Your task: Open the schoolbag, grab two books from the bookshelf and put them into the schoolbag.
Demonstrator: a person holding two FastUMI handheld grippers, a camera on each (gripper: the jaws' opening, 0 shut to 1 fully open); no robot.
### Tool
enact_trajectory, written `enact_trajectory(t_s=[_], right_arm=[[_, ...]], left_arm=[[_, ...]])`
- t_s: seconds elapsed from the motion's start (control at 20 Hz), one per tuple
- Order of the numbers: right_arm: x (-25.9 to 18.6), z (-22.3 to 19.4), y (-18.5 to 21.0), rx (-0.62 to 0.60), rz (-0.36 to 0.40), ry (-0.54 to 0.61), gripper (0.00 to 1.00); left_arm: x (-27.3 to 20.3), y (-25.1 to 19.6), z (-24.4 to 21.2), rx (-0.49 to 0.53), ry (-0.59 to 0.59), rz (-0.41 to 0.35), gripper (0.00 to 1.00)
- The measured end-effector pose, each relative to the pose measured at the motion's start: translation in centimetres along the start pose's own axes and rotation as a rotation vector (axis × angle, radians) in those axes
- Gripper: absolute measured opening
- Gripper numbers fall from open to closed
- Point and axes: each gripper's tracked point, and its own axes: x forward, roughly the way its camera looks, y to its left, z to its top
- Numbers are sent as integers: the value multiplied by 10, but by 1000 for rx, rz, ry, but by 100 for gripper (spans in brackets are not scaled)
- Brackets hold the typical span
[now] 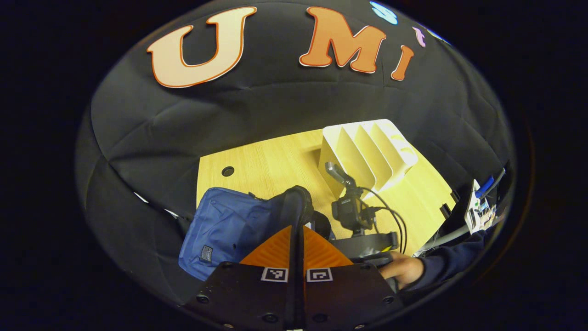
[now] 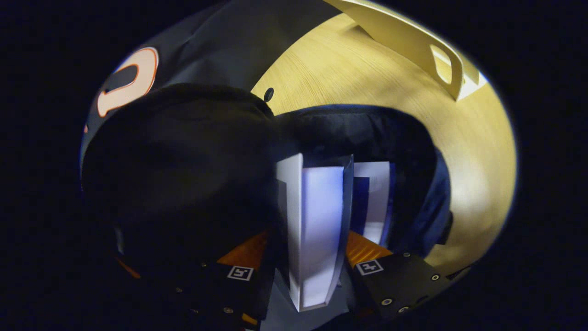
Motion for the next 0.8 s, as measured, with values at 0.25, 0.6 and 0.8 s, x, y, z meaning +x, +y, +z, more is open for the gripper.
enact_trajectory(t_s=[0.25,0.6,0.8], right_arm=[[-38,1,-18,-116,-76,18,63],[-80,19,-33,-160,-45,-5,43],[-121,39,-47,-210,-53,-63,60]], left_arm=[[5,0,-2,-27,-8,14,1],[19,-10,-14,-82,1,29,1],[42,-37,-31,-127,26,19,1]])
